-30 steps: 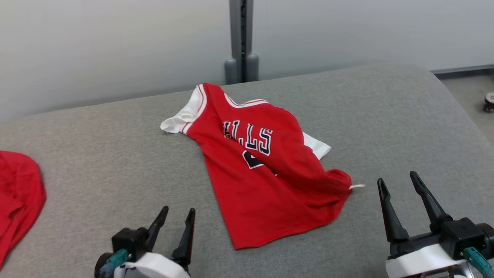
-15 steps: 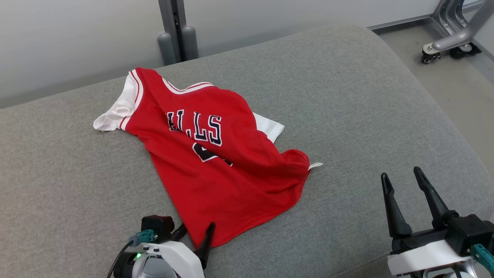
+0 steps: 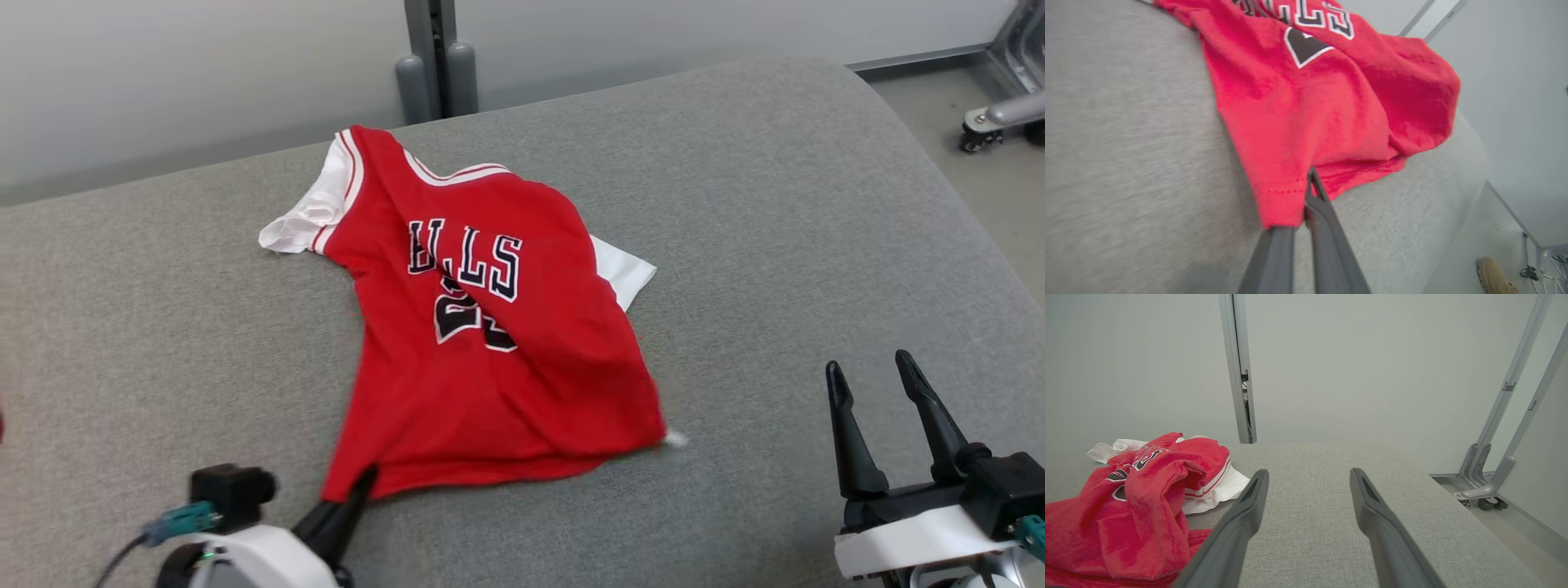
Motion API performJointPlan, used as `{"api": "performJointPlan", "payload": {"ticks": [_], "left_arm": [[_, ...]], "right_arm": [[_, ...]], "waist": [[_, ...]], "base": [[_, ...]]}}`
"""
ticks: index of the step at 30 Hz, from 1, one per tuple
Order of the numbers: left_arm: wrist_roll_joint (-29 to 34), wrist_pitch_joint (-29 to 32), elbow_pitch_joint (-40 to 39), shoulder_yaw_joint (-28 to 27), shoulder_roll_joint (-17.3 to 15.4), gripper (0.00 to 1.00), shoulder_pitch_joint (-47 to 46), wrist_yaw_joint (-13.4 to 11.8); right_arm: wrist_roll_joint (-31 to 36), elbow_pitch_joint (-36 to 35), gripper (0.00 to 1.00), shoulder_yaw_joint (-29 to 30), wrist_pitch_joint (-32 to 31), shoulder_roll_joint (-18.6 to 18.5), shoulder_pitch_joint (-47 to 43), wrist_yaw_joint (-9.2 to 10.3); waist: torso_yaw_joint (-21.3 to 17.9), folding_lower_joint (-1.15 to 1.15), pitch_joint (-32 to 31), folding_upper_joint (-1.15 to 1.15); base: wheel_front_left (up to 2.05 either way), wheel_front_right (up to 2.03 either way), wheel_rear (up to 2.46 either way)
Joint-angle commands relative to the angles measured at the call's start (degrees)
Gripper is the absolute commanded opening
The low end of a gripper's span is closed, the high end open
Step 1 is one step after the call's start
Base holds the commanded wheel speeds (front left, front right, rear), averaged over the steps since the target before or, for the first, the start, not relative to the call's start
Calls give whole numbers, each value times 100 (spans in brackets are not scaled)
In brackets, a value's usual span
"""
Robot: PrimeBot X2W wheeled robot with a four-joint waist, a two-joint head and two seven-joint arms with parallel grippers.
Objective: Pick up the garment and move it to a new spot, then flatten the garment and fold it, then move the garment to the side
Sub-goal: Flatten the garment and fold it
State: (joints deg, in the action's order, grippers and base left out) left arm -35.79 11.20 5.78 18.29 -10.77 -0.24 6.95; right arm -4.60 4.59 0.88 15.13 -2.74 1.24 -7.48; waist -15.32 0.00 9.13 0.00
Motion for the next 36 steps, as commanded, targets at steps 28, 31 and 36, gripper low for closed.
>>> {"api": "performJointPlan", "payload": {"ticks": [28,31,36], "left_arm": [[-54,-21,-1539,-2033,-1180,100,1242,-1842],[-20,272,-1998,-1329,-971,100,1450,-1630],[159,696,-1809,-459,-833,100,1502,-1394]], "right_arm": [[-34,51,100,95,4,-30,-74,-2],[-13,57,100,59,4,-25,1,-2],[-4,79,100,-45,4,-29,89,-2]], "waist": [[372,0,-1,0],[410,0,24,0],[405,0,41,0]], "base": [[0,0,0],[0,0,0],[0,0,0]]}}
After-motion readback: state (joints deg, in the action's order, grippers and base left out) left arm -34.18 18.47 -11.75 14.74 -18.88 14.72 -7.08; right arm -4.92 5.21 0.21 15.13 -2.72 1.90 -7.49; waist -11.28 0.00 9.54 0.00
